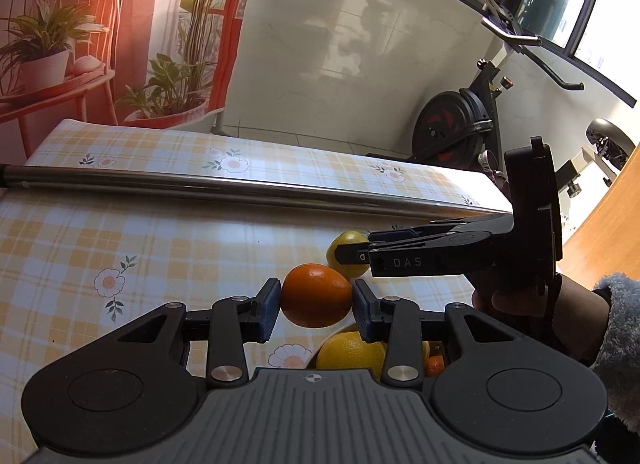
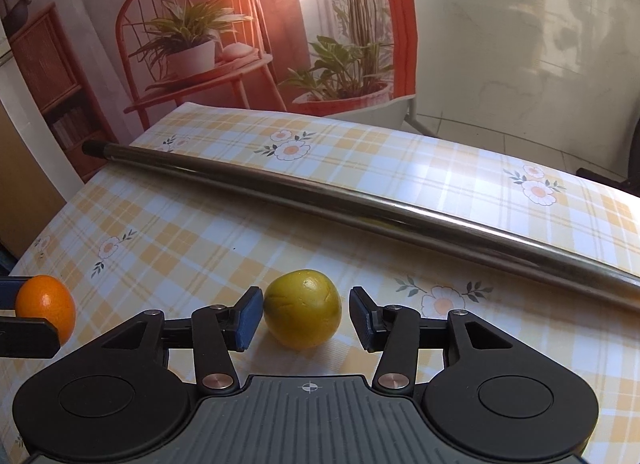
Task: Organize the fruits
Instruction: 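Grasp the tangerine with the left gripper while the right grasps the green-yellow lime, then carry both fruits over the plate and open both grippers to release them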
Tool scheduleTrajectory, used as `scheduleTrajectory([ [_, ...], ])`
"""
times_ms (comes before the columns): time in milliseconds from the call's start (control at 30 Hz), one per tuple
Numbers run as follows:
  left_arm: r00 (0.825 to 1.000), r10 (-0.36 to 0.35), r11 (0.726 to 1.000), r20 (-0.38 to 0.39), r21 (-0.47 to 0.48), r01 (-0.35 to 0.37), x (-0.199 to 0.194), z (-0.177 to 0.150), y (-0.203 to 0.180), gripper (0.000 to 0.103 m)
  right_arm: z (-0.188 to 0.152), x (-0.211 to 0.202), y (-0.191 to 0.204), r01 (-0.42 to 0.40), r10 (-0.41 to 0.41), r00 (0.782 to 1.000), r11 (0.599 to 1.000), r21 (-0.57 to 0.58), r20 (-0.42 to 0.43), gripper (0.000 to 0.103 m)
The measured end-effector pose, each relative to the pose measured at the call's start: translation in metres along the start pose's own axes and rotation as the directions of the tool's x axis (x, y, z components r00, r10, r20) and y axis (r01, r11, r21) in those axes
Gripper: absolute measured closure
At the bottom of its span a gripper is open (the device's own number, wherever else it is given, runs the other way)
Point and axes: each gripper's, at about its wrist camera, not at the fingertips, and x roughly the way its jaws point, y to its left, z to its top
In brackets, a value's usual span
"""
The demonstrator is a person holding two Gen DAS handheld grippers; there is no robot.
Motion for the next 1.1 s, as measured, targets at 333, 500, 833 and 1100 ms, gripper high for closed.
scheduleTrajectory([
  [333, 1.0, -0.016, 1.0, -0.017, 0.0, 0.016, 0.0, -0.008, -0.005, 0.062, -0.002, 0.008, 0.003, 0.004, -0.004, 1.0, 1.0, 0.009, -0.022, 0.061],
  [500, 1.0, -0.018, 1.0, -0.021, 0.0, 0.018, 0.0, -0.008, -0.007, 0.062, -0.005, 0.005, 0.002, 0.007, -0.007, 1.0, 1.0, 0.009, -0.014, 0.061],
  [833, 1.0, -0.008, 1.0, -0.02, 0.004, 0.008, -0.001, -0.008, -0.008, 0.062, -0.016, -0.014, 0.0, 0.032, -0.033, 0.999, 0.999, 0.02, 0.012, 0.061],
  [1100, 0.999, -0.03, 0.999, -0.018, 0.016, 0.03, -0.011, -0.011, -0.014, 0.062, -0.029, -0.062, 0.003, -0.009, 0.009, 0.998, 1.0, 0.014, 0.056, 0.061],
])
